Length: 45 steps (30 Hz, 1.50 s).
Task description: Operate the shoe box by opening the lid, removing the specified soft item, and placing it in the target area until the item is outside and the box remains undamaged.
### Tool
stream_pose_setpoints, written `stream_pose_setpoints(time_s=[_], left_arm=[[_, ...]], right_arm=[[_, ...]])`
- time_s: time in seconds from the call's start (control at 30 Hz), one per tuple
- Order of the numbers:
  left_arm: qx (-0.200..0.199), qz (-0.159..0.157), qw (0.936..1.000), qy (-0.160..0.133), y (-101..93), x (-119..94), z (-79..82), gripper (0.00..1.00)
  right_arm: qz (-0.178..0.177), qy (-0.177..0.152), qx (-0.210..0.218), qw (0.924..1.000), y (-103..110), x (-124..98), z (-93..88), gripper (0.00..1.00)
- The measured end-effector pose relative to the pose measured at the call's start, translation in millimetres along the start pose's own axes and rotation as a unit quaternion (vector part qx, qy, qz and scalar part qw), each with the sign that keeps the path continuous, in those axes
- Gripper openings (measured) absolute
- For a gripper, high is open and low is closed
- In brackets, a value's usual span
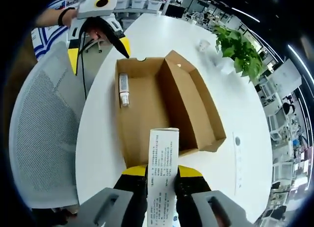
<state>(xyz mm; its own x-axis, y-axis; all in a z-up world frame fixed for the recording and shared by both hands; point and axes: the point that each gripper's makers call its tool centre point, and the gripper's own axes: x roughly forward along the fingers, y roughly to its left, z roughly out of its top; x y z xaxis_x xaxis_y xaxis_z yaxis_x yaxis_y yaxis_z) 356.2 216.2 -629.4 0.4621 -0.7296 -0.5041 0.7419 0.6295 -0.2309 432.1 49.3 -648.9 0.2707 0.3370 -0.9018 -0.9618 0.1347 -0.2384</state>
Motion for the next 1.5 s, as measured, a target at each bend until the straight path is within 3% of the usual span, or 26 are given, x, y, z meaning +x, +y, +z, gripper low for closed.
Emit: stream_pose_setpoints(time_s=[0.33,0.73,1.0,1.5], left_arm=[[-0.001,-0.003,0.9999,0.011,-5.7,8.5,-5.9,0.67],[0.001,-0.011,0.9997,0.022,-16.7,26.4,-3.4,0.67],[0.001,-0.01,0.9995,0.029,-17.3,30.4,-4.6,0.67],[-0.002,0.008,0.999,0.043,-12.9,29.1,-5.9,0.67]], right_arm=[[0.001,0.01,0.016,0.9998,9.8,-8.0,-39.3,0.16],[-0.005,0.02,0.037,0.9991,6.1,-21.5,-83.4,0.16],[-0.01,0.032,0.044,0.9985,-6.3,-26.6,-114.6,0.16],[-0.029,0.035,0.062,0.997,-46.7,-32.5,-150.2,0.16]])
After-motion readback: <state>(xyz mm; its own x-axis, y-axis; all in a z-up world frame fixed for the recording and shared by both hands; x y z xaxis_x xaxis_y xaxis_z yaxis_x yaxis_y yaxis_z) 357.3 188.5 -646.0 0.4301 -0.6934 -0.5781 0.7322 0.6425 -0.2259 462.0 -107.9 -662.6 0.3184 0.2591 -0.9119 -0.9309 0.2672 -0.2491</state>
